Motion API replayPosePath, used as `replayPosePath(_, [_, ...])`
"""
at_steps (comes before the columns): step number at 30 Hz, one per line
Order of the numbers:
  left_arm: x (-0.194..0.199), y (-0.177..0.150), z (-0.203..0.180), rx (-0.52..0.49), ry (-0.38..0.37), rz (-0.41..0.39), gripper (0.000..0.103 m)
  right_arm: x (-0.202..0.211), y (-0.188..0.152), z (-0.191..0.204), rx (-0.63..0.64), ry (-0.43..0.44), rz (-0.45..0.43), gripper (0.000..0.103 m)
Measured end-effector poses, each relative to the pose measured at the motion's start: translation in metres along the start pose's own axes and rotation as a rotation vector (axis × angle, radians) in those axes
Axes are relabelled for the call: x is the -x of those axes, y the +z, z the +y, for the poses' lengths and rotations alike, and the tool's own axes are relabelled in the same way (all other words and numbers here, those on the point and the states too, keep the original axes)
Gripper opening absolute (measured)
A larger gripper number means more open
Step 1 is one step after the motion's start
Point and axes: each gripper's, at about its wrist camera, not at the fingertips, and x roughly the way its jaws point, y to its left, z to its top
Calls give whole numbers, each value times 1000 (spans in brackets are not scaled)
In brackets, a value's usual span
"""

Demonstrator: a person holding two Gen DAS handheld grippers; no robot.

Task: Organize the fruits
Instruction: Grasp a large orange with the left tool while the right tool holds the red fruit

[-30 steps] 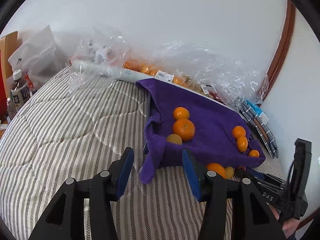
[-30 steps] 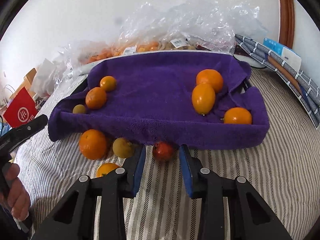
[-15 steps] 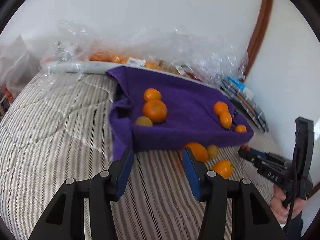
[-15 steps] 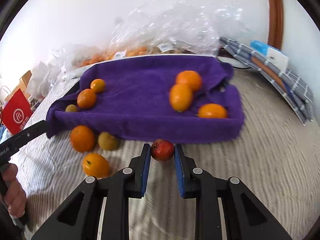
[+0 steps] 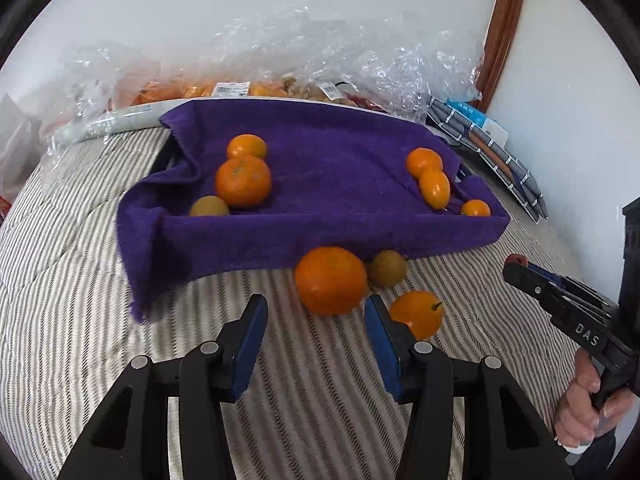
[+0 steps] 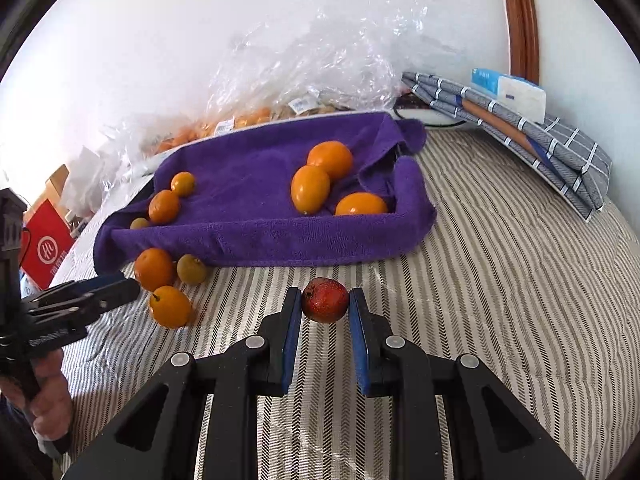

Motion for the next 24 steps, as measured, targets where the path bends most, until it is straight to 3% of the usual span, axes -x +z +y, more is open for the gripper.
replayPosePath(12, [-23, 12, -14, 19, 121, 18, 51, 3, -3, -8, -37, 34, -4, 24])
replayPosePath(15, [-20, 11, -12, 25, 98, 6, 38, 2, -3, -9, -47, 39, 0, 24])
replayPosePath(21, [-1, 0, 1, 87, 94, -5, 38, 7, -5, -12, -61, 49, -22, 24])
replayPosePath(24, [16, -6, 10, 107, 92, -20, 38, 13, -7, -11, -68, 15, -47, 24])
